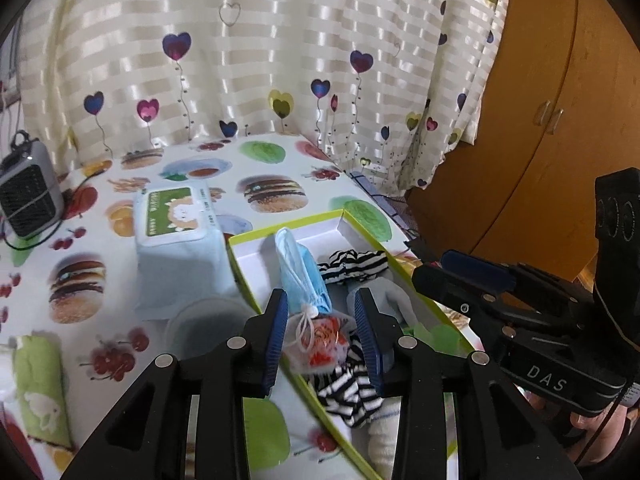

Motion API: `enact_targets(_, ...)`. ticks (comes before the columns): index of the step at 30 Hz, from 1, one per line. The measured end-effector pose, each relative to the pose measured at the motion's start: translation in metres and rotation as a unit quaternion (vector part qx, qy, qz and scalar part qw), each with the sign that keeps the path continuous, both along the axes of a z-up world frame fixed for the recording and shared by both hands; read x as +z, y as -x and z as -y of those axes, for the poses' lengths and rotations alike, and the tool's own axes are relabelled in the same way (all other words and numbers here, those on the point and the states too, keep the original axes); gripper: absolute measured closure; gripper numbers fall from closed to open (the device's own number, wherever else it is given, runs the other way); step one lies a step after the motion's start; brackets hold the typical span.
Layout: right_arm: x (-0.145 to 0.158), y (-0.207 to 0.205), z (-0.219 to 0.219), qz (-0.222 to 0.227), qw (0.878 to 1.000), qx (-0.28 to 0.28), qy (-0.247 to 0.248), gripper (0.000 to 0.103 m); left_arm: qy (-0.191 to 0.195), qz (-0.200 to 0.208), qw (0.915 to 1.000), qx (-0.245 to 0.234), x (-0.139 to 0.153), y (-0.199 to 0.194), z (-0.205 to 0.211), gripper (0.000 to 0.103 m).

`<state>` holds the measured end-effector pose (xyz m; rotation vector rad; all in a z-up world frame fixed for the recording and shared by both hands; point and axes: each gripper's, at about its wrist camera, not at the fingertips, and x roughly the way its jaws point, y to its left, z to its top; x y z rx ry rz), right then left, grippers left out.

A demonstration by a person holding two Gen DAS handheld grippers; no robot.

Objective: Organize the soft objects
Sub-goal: 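Open the right tool to drop the sock while the left tool releases the mask, then withdraw both open tools from the box back toward the pile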

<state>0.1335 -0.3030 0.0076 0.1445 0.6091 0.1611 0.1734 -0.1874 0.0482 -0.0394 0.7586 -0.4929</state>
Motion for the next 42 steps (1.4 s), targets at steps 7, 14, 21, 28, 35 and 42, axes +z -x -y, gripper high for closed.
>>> enact_targets(7, 0.008, 0.025, -0.025, 0.01, 1.0, 0.02, 0.013, 0.061, 0.006, 0.015, 0.9998, 0.01, 0.013, 0.03, -0.023, 0.07)
enact_targets(14, 0.019, 0.045, -0.048, 0.023, 0.999, 0.039, 0.027, 0.061, 0.009, 0.022, 0.9994, 0.025, 0.02, 0.052, -0.044, 0.07)
enact_targets(21, 0.022, 0.055, -0.068, 0.027, 0.997, 0.056, 0.036, 0.061, 0.01, 0.027, 0.9988, 0.039, 0.02, 0.069, -0.063, 0.07)
enact_targets(28, 0.019, 0.058, -0.083, 0.026, 0.996, 0.077, 0.033, 0.059, 0.012, 0.018, 0.9979, 0.062, 0.01, 0.076, -0.086, 0.07)
enact_targets(35, 0.016, 0.056, -0.099, 0.022, 0.994, 0.098, 0.032, 0.057, 0.014, 0.009, 0.9966, 0.081, 0.001, 0.079, -0.102, 0.07)
enact_targets(42, 0.012, 0.053, -0.113, 0.014, 0.993, 0.113, 0.033, 0.057, 0.015, 0.001, 0.9949, 0.1, -0.006, 0.078, -0.121, 0.07)
